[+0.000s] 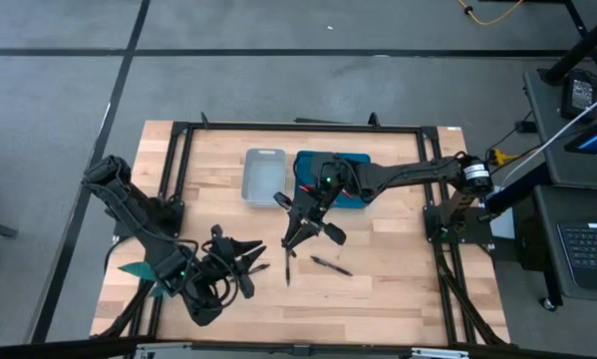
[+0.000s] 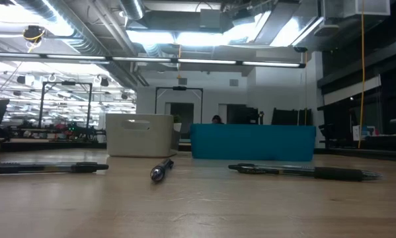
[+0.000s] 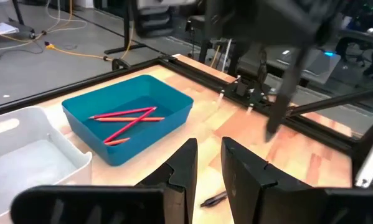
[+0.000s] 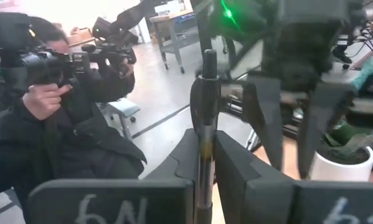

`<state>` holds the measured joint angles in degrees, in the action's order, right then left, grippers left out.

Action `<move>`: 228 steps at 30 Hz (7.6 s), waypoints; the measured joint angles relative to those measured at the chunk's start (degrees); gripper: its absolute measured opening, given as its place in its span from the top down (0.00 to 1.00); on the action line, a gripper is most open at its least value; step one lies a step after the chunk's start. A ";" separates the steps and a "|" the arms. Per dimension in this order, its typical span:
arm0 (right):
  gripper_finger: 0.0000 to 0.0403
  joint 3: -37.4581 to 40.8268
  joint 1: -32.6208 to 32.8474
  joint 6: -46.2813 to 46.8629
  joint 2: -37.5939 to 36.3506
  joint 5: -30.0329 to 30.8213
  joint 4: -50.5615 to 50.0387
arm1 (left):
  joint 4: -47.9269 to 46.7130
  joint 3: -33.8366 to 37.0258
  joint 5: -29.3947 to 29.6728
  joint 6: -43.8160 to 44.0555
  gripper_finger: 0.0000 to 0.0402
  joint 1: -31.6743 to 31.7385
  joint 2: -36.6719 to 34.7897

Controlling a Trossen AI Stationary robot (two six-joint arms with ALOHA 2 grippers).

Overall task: Sort pens & pencils
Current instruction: Put the black pen into the gray bin

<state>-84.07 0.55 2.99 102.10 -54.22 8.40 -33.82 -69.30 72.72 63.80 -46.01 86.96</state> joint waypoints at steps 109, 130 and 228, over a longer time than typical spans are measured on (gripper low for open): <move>0.92 -4.90 -10.43 23.57 0.26 -4.39 8.90 | 49.04 8.18 -23.12 -46.19 0.83 11.71 -3.34; 0.92 -4.90 -7.68 23.82 0.28 -4.39 7.37 | 51.60 8.18 -24.48 -48.98 0.89 11.69 -3.48; 0.92 -4.90 -6.03 28.03 0.28 -5.46 8.63 | 52.38 8.18 -26.40 -50.71 0.86 14.83 -3.52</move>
<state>-88.97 -5.48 31.03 102.39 -59.68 17.03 18.57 -61.12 46.33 13.08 -31.18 83.44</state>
